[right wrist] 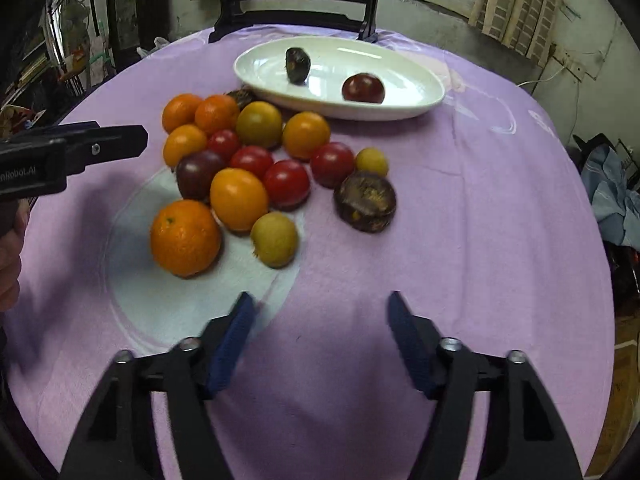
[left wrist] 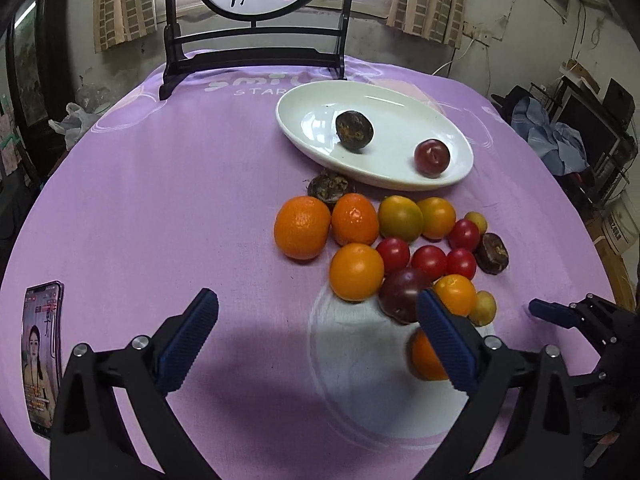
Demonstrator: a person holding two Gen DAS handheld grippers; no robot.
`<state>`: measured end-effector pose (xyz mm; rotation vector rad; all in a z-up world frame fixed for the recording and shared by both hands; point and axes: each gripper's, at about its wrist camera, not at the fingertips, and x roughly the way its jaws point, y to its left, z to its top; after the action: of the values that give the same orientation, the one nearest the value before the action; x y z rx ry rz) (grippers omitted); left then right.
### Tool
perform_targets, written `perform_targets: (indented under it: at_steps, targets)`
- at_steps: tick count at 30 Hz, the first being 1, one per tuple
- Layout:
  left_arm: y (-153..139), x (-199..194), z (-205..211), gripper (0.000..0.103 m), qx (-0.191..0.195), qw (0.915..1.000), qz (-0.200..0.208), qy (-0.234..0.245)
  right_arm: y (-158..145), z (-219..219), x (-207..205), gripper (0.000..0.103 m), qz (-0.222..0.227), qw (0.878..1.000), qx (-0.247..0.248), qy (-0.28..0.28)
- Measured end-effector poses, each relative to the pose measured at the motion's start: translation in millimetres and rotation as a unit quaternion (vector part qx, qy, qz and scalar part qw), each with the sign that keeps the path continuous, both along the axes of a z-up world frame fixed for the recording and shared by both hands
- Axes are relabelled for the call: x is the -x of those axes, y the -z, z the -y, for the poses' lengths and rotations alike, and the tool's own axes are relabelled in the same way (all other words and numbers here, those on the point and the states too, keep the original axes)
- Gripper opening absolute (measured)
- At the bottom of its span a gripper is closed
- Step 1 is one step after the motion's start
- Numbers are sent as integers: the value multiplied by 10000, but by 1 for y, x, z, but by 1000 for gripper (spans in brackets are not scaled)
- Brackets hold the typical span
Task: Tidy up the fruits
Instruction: 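Move orange to plate with left tool while right tool moves yellow fruit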
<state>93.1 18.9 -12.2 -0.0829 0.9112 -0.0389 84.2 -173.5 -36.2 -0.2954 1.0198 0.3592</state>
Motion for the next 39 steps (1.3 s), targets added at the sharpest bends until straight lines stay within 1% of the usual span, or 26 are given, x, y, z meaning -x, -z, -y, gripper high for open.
perform_targets:
  at_steps: [1, 2, 5, 9, 12, 14, 15, 16, 17, 18, 22, 23, 25, 27, 28, 31, 36, 38, 39]
  targets:
    - [2, 0, 0, 97, 39, 10000, -16, 27, 2, -2, -1, 48, -62, 10000, -24, 19]
    - [4, 0, -1, 97, 91, 9999, -36, 42, 2, -3, -3, 48, -17, 9999, -99, 75]
    - [8, -1, -5, 97, 235, 9997, -4, 38, 2, -9, -9, 48, -14, 9999, -93, 98]
    - [8, -2, -11, 97, 328, 9993, 166, 66, 3, -18, -13, 48, -15, 9999, -96, 53]
    - [8, -4, -13, 97, 360, 9992, 136, 118, 3, -26, -15, 48, 11, 9999, -157, -5]
    - [9, -6, -13, 97, 622, 9978, 70, 218, 4, -28, -18, 48, 69, 9998, -211, -9]
    - [10, -6, -13, 97, 726, 9971, 18, 247, 5, -29, -19, 45, 93, 9996, -258, -1]
    - [12, -7, -12, 97, 823, 9962, -54, 278, 5, -28, -20, 38, 103, 9994, -345, -2]
    - [14, -8, -11, 97, 849, 9959, -92, 297, 5, -28, -18, 31, 145, 9991, -409, -9]
    - [14, -7, -10, 97, 845, 9959, -103, 310, 5, -28, -16, 27, 205, 9989, -429, -35]
    - [15, -7, -4, 97, 822, 9959, -76, 367, 2, -26, -12, 27, 292, 9990, -324, -1]
    - [15, -7, -1, 97, 849, 9956, -140, 377, 0, -21, -12, 27, 349, 9989, -305, 109]
    - [14, -4, 5, 97, 879, 9950, -192, 441, -3, -7, -15, 27, 329, 9978, -430, 370]
    - [9, 2, 15, 97, 770, 9952, -113, 588, -5, 6, -17, 27, 320, 9966, -529, 550]
    - [6, 5, 24, 97, 604, 9958, -76, 690, -6, 12, -18, 27, 322, 9959, -584, 618]
    - [6, 11, 41, 97, 301, 9961, -109, 825, -6, 20, -19, 27, 322, 9950, -640, 696]
    - [14, 16, 59, 97, 155, 9952, -276, 921, -9, 27, -17, 27, 438, 9943, -650, 725]
    - [22, 14, 66, 97, 16, 9952, -369, 905, -12, 32, -16, 27, 468, 9937, -687, 754]
    - [25, 12, 69, 94, -45, 9952, -401, 891, -13, 34, -15, 27, 481, 9933, -706, 773]
